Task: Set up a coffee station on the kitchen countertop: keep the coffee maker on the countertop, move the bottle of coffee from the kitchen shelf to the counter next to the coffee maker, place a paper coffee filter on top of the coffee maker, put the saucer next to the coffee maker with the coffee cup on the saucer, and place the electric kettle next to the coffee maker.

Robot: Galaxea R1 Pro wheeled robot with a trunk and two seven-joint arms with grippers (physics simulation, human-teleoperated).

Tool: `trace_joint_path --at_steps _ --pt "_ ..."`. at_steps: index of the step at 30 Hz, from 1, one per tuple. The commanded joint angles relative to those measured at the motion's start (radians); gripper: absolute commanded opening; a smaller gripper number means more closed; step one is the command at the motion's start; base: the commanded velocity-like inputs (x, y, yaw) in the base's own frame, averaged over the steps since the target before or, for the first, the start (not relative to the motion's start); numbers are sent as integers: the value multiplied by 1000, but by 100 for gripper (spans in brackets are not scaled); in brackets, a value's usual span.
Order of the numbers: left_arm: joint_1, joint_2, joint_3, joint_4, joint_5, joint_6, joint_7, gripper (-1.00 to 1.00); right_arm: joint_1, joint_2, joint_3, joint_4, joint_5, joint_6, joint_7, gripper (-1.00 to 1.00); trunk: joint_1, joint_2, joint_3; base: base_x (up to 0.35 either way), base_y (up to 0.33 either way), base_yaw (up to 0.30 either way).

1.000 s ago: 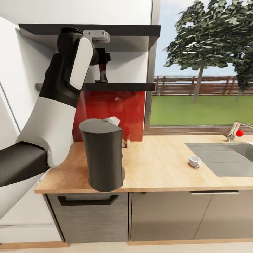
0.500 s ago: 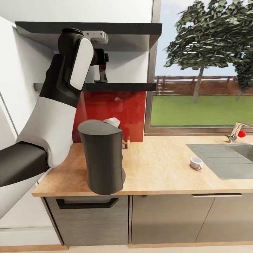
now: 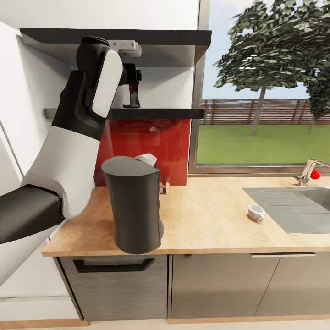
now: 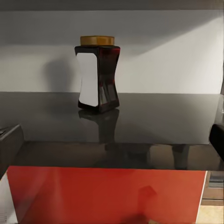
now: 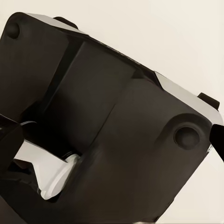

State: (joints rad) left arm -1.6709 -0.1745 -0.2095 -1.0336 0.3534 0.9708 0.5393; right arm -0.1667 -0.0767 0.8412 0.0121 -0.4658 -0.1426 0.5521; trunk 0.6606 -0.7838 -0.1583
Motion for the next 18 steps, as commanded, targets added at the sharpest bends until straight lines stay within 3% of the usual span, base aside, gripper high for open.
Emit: trace_joint_path --at_steps 1,7,18 --pt "-1 1 -2 -1 4 2 15 100 0 0 8 1 -8 -5 4 100 0 -1 -2 0 0 0" --pt "-1 4 -3 -2 -13 2 67 100 1 0 8 2 -8 -5 3 100 0 -1 -2 12 0 0" --pt "-1 5 -3 -6 -14 2 70 100 1 0 8 2 -8 -5 3 100 0 -1 -2 75 11 0"
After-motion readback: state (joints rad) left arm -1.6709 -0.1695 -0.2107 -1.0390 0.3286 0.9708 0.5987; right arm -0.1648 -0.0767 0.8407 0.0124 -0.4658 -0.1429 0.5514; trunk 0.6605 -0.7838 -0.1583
